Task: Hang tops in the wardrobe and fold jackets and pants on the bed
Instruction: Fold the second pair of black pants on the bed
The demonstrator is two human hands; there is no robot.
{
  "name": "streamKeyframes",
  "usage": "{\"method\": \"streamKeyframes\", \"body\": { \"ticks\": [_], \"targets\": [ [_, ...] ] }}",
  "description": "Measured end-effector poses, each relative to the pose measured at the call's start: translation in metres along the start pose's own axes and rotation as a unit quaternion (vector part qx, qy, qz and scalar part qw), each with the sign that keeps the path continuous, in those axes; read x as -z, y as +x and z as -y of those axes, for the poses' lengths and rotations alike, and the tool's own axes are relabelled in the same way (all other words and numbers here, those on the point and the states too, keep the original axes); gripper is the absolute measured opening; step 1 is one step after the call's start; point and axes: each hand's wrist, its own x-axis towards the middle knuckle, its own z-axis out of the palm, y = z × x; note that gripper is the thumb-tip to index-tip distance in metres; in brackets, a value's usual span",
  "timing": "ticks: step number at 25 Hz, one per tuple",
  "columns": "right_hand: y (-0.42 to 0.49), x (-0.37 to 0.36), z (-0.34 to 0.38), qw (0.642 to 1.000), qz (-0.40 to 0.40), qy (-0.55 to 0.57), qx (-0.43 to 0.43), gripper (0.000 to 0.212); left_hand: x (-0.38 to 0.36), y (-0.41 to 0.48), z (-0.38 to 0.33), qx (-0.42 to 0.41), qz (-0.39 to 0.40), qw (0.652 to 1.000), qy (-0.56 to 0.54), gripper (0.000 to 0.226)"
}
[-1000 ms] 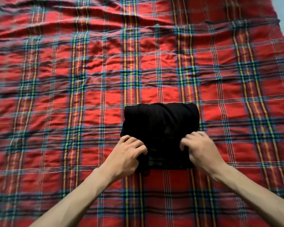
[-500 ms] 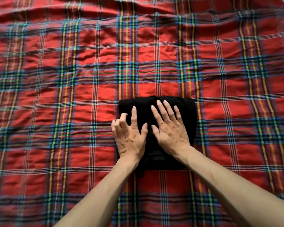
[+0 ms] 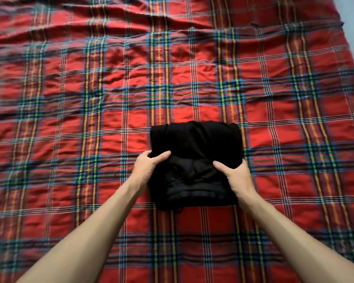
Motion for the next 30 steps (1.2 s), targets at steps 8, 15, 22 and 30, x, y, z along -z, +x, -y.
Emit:
{"method": "streamKeyframes", "body": {
  "ticks": [8,15,22,30],
  "targets": [
    [0.003,0.015,0.106,0.966,0.203,-0.093,0.134,0.025,0.010,-0.103,0.018,0.053,0.030,0.970,-0.236,0.056],
    [-0.090,-0.049,0.029,0.772,0.005,-0.421,0.475,0.056,0.044,-0.066,-0.009,-0.277,-0.188,0.894,0.297,0.073],
    [-0.165,-0.076,-0.039,0.968,0.215,-0.002,0.130,0.026,-0.063,0.040,-0.155,-0.298,0.278,0.578,0.707,0.106],
    [-0.135,-0.151,-0.022,0.702,0.128,0.585,-0.385,0.047,-0.103,0.079,-0.128,-0.221,0.263,0.518,0.783,0.084]
  ]
}}
